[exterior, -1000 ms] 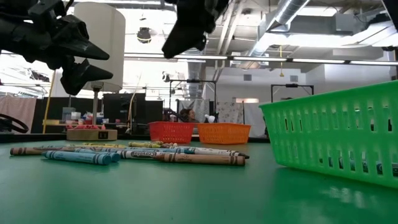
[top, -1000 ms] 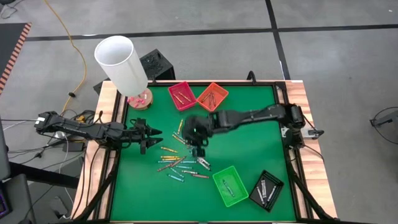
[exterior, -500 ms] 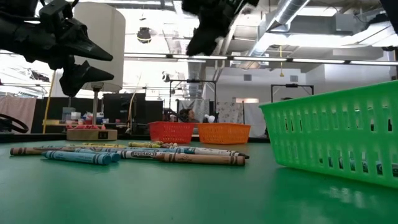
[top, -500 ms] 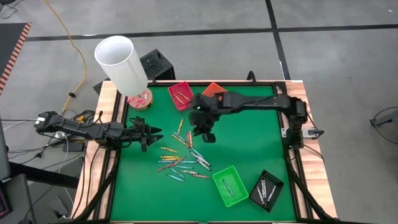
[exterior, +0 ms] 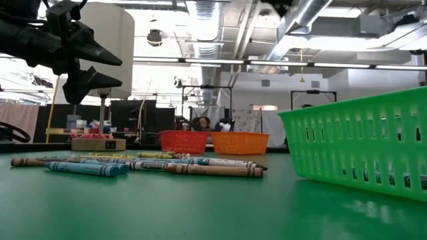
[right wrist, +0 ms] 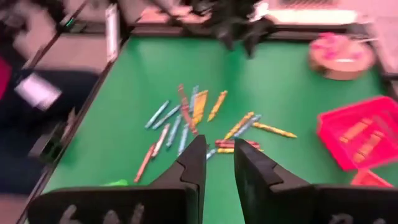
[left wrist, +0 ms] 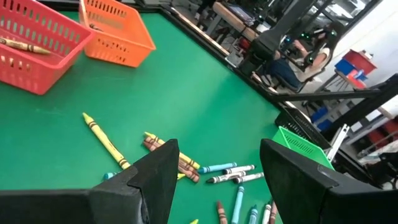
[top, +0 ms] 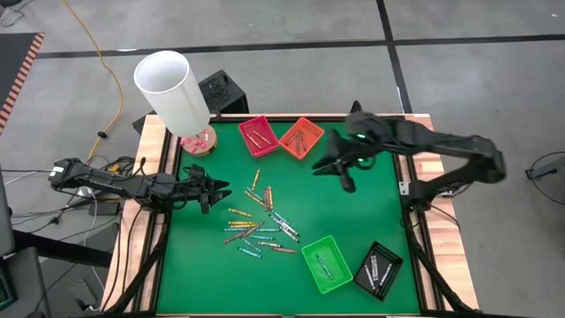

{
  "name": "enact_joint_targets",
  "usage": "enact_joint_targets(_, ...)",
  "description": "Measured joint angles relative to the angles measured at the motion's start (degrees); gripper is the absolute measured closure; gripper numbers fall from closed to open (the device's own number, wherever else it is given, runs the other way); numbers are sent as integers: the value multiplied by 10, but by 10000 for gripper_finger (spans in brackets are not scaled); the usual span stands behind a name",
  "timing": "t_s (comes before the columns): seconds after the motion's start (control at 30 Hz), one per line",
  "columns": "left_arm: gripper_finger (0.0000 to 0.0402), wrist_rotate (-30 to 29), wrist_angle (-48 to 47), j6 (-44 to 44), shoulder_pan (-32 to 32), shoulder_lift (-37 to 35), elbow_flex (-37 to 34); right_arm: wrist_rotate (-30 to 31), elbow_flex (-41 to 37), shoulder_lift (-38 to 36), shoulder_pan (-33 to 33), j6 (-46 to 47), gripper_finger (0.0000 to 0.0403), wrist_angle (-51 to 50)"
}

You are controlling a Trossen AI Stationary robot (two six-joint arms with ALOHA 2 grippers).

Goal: Sort crayons
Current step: Put the light green crayon into the red bin

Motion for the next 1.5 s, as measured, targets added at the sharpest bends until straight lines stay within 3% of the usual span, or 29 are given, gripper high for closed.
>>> enact_joint_targets(0.2, 186, -5, 0, -1, 0, 0, 0, 64, -210, -133, 0, 101, 321, 280)
enact_joint_targets(0.4, 186, -19, 0, -24, 0, 0, 0, 99, -307, -139, 0, 132, 321, 419)
enact_joint_targets(0.7, 186, -47, -1, -14, 0, 0, 0, 105, -310, -6, 8, 132, 321, 503)
enact_joint_targets(0.93, 186, -63, -4, -11, 0, 0, 0, 85, -310, 85, 8, 182, 321, 709)
enact_joint_targets(1.07, 186, -64, -4, -21, 0, 0, 0, 79, -308, 110, 9, 186, 321, 759)
enact_joint_targets(1.23, 186, -70, -4, -23, 0, 0, 0, 79, -304, 122, 0, 284, 321, 750)
enact_joint_targets(1.4, 186, -69, -4, -24, 0, 0, 0, -4, -303, 75, 0, 230, 321, 741)
enact_joint_targets(1.5, 186, -63, -4, -34, 0, 0, 0, -18, -303, 22, 0, 201, 321, 689)
